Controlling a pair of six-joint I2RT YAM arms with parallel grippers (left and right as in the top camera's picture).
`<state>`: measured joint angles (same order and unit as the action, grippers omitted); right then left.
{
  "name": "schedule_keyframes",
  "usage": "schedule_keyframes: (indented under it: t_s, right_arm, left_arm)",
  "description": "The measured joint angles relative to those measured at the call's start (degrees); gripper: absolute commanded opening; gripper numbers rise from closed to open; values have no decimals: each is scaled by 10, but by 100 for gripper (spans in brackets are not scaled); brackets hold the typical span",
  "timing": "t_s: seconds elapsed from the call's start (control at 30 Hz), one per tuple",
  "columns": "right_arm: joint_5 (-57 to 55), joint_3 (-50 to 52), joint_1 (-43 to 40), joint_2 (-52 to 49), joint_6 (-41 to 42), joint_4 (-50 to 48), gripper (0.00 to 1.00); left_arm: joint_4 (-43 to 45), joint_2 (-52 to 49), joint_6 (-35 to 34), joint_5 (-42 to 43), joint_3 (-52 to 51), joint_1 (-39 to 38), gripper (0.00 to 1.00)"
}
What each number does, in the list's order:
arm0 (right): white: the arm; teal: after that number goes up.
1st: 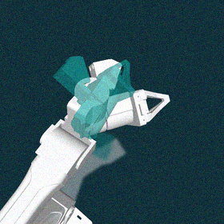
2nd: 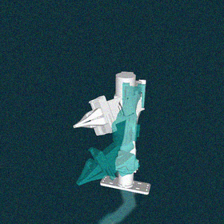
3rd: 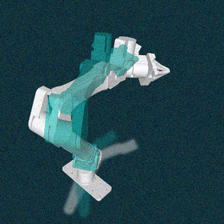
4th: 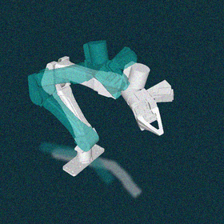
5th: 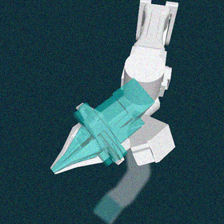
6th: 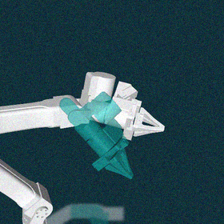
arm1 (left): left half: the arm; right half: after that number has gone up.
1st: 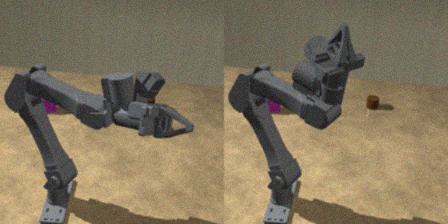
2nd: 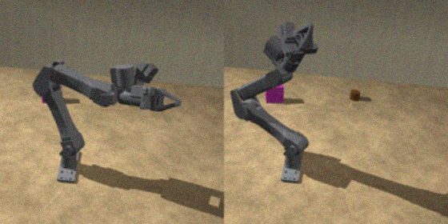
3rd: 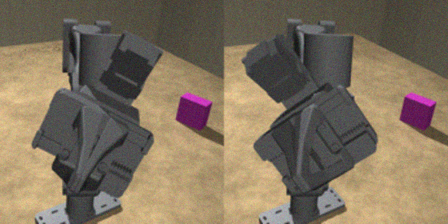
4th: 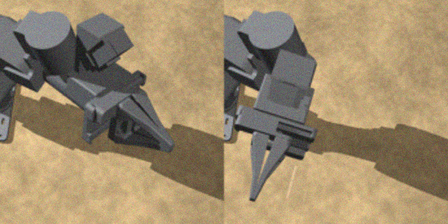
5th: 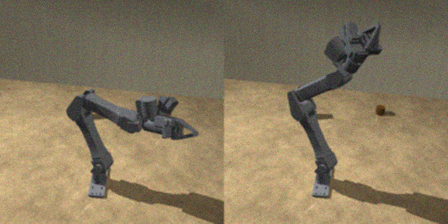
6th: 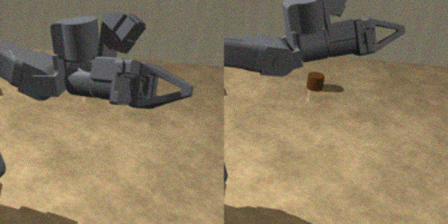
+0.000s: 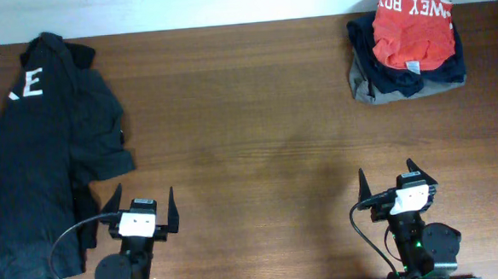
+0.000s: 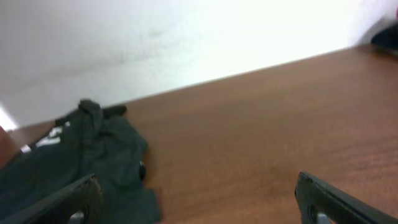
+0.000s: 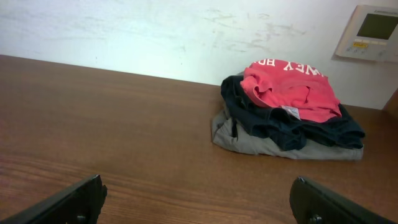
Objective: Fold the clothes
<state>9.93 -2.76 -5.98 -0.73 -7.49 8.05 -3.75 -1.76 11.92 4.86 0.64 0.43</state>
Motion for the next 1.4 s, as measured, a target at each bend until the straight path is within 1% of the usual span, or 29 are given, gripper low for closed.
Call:
schedule_keyframes:
  t_s: [1.4]
  right_arm:
    - [0, 0, 0, 0, 0, 0, 99]
  left_arm:
    - [0, 9, 0, 0, 0, 0, 99]
